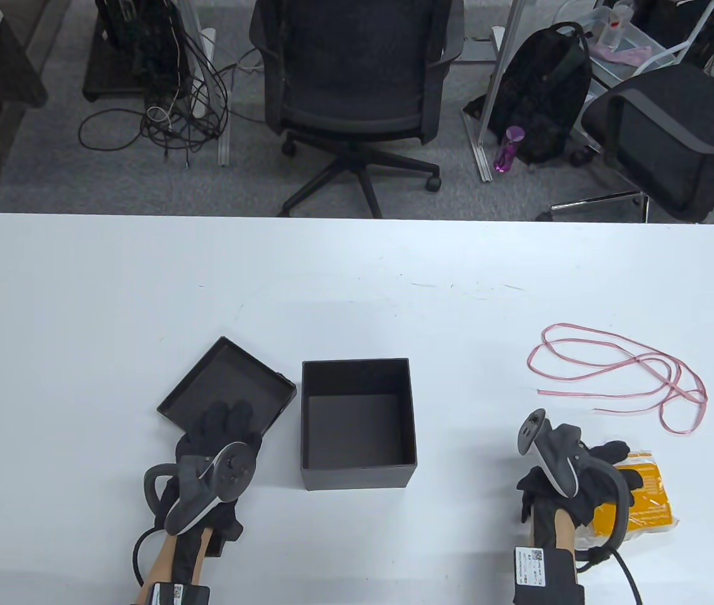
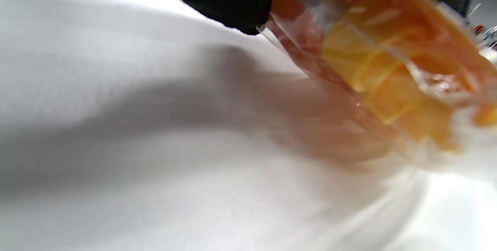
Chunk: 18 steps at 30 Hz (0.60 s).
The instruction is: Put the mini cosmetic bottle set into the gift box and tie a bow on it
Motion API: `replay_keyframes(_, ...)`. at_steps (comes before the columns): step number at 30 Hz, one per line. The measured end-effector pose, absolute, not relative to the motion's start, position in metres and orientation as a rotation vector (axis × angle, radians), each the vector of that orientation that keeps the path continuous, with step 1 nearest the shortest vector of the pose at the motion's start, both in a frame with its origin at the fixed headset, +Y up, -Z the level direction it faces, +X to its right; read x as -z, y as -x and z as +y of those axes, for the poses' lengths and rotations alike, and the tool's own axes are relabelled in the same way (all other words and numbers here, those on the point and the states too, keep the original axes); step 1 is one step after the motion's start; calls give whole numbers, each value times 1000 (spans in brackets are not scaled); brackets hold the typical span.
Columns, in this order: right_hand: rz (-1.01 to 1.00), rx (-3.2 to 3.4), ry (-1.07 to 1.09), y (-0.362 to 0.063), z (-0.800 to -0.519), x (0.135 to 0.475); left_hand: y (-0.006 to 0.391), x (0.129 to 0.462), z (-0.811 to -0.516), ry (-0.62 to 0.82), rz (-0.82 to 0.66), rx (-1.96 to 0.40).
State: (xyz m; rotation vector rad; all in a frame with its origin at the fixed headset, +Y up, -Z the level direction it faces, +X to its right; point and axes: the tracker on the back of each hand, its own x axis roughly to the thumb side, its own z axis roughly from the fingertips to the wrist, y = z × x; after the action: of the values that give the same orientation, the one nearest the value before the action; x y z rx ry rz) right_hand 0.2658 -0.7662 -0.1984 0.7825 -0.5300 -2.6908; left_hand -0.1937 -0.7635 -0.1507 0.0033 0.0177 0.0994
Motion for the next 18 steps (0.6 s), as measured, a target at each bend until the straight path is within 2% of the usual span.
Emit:
replay_keyframes(3, -443, 2703, -782, -259, -754, 198, 193, 151, -764, -3, 17, -98)
replay_keyframes(7, -248, 2782, -668, -242, -734, 197, 193, 151, -763, -5, 16, -99)
replay_keyframes(18, 727, 3052, 12, -190, -684, 175, 192, 150, -763, -18, 13, -100)
